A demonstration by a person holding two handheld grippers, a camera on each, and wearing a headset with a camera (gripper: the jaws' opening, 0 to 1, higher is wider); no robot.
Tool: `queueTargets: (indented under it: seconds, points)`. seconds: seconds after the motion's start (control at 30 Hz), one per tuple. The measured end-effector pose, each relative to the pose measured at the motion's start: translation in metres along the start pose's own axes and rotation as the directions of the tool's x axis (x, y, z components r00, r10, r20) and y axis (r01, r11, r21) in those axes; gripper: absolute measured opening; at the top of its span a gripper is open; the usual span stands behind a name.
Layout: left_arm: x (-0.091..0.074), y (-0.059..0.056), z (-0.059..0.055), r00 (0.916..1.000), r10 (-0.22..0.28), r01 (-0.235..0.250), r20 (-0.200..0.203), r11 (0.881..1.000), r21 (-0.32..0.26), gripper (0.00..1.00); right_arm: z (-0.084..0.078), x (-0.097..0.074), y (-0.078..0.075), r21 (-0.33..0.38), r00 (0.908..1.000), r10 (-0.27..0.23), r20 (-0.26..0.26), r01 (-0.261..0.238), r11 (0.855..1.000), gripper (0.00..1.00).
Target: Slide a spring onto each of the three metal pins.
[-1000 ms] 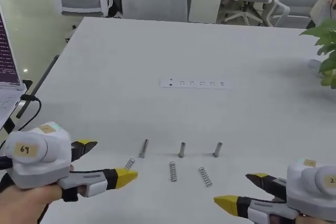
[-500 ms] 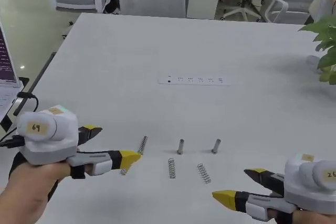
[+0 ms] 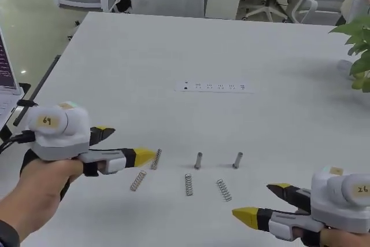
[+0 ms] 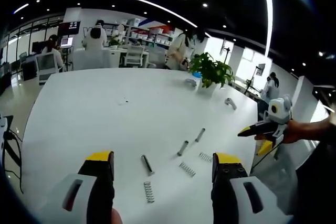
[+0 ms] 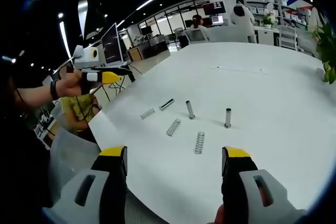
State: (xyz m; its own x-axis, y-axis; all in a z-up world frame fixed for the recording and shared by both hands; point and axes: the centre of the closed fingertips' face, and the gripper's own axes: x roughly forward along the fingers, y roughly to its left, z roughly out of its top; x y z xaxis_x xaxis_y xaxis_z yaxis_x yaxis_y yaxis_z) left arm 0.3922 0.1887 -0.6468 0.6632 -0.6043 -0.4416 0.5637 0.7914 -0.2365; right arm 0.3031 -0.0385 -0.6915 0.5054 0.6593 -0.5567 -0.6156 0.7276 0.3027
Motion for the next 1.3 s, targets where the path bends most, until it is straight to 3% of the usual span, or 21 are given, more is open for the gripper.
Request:
queueTargets:
  seconds: [0.43, 0.67, 1.3]
  points:
    - [0.020, 0.019, -0.002, 0.9995, 0.007, -0.007, -0.032, 1.000, -0.020, 0.71, 0.000, 0.001, -0.003, 0.002, 1.0000, -0.008, -0.001, 0.008, 1.000, 0.72]
    - [0.032, 0.026, -0.009, 0.9978, 0.001, -0.003, -0.067, 1.000, -0.016, 0.69, -0.001, 0.000, -0.005, 0.009, 0.9999, -0.011, -0.006, 0.011, 1.000, 0.72]
    - [0.066, 0.036, -0.025, 0.9920, 0.011, -0.018, -0.126, 0.999, -0.048, 0.61, -0.006, 0.002, -0.010, 0.020, 0.9999, -0.008, -0.014, 0.009, 1.000, 0.71]
